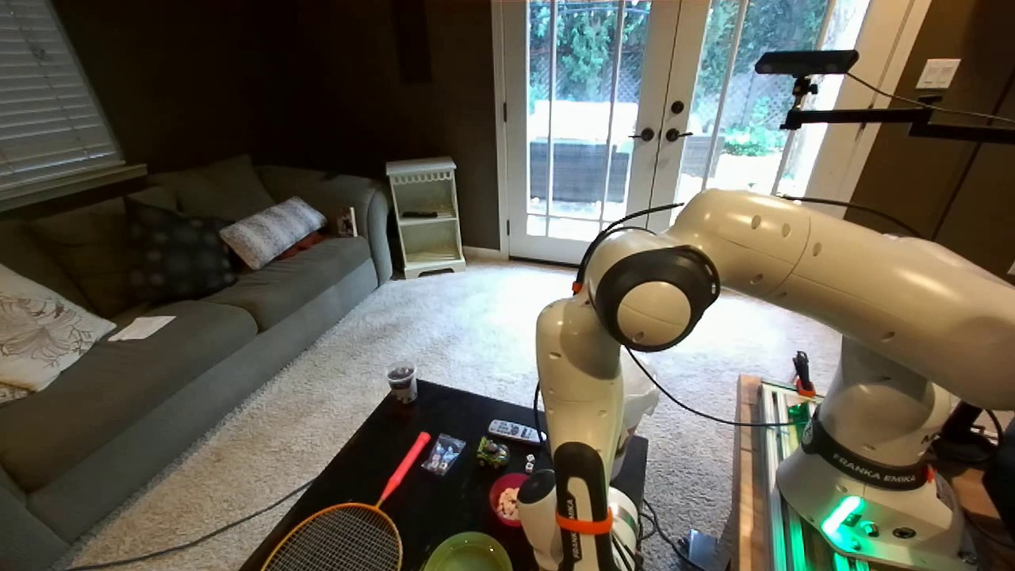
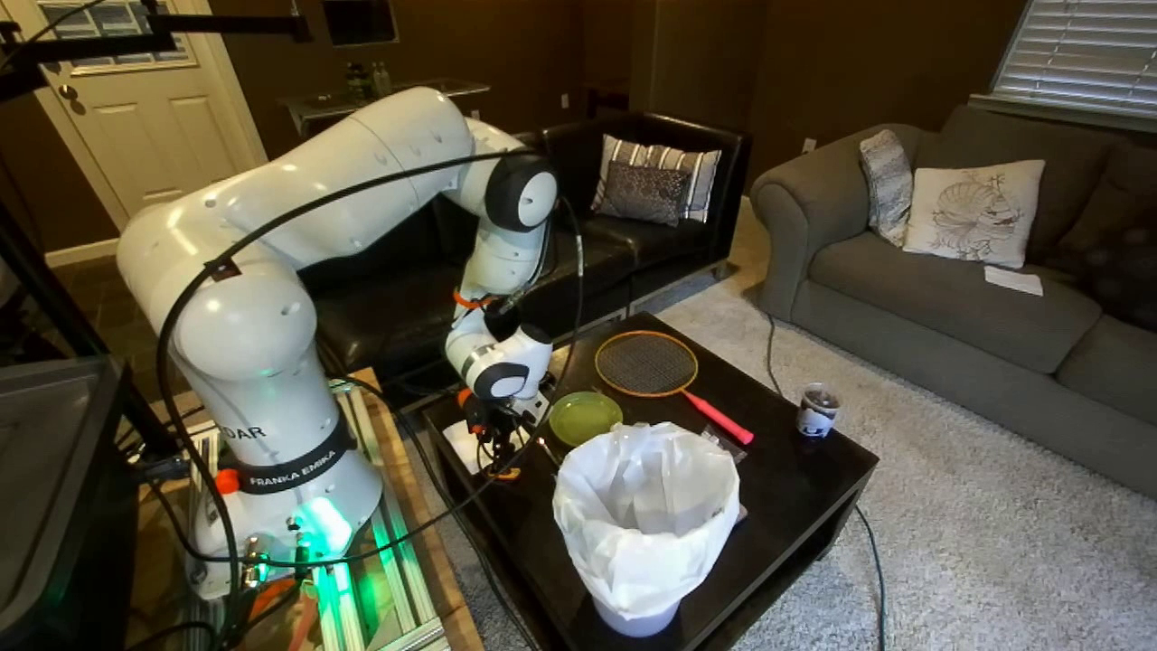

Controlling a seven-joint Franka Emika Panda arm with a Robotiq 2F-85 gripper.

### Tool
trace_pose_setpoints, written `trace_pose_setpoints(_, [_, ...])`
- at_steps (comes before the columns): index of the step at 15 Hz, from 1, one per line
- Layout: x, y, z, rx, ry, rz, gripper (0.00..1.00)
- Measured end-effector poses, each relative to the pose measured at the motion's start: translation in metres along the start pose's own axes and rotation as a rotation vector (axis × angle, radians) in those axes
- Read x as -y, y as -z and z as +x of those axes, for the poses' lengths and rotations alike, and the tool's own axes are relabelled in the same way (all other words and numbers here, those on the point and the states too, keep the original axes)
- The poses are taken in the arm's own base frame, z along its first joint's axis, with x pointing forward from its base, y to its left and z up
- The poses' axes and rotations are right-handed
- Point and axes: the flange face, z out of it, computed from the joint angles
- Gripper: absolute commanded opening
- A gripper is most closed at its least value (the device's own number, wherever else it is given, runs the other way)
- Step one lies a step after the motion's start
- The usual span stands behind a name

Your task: Turn the small orange object around

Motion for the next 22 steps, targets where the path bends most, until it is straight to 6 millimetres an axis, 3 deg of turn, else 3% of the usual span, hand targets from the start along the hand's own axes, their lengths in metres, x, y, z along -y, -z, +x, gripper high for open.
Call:
trace_pose_setpoints(8, [-0.015,-0.002,0.008,-0.001,-0.072,-0.001,1.00])
trace_pose_setpoints(9, [-0.016,-0.002,0.009,-0.001,-0.077,0.000,0.92])
trace_pose_setpoints(10, [-0.017,-0.002,0.011,-0.002,-0.081,0.002,0.74])
trace_pose_setpoints(15, [-0.021,-0.006,0.020,-0.007,-0.098,0.010,0.38])
trace_pose_setpoints(16, [-0.021,-0.007,0.021,-0.008,-0.101,0.011,0.77])
trace_pose_setpoints(18, [-0.021,-0.009,0.024,-0.009,-0.105,0.012,0.76])
trace_pose_setpoints(19, [-0.022,-0.010,0.024,-0.010,-0.108,0.012,0.82])
trace_pose_setpoints(20, [-0.022,-0.011,0.025,-0.010,-0.110,0.012,0.77])
trace_pose_setpoints(21, [-0.022,-0.012,0.026,-0.010,-0.113,0.012,0.46])
trace_pose_setpoints(22, [-0.022,-0.013,0.026,-0.010,-0.116,0.012,0.50])
